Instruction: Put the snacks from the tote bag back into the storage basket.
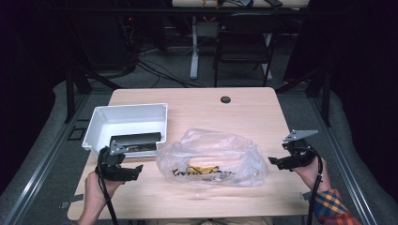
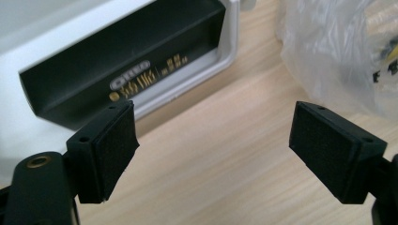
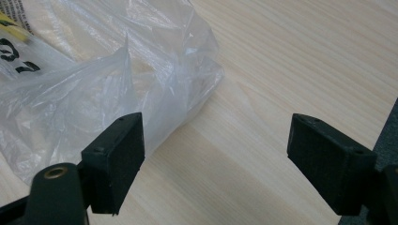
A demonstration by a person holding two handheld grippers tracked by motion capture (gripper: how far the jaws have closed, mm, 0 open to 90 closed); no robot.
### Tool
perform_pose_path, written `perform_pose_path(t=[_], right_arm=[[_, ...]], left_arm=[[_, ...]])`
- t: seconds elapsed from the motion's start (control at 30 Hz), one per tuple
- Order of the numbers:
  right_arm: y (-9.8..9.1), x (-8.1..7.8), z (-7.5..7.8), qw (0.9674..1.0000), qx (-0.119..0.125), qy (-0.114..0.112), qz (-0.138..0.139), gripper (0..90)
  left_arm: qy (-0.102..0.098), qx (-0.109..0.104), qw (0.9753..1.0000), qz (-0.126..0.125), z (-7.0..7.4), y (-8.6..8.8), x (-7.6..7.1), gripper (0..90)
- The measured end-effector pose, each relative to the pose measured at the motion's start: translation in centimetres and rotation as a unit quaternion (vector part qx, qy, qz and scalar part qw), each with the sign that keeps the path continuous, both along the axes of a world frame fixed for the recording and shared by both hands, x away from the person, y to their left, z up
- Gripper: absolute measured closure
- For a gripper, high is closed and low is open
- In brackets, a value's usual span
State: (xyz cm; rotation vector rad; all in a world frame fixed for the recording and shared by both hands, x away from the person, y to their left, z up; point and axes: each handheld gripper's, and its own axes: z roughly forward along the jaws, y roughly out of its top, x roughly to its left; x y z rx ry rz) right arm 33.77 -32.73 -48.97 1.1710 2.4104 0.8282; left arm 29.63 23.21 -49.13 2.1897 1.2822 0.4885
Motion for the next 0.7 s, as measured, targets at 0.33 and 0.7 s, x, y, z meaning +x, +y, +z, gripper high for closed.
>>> perform_pose_path(t=[0.33, 0.7], right_arm=[[-0.3, -0.3, -0.4, 1.0, -0.004, -0.001, -0.004, 18.7], [-0.2, -0.6, -1.0, 0.9999, -0.011, 0.0, -0.003, 18.7]], left_arm=[[0.014, -0.025, 0.9995, 0.014, -2.3, 0.5, -2.0, 15.1], [0.028, -0.003, 0.9996, -0.003, -3.3, -0.1, -1.9, 14.5]])
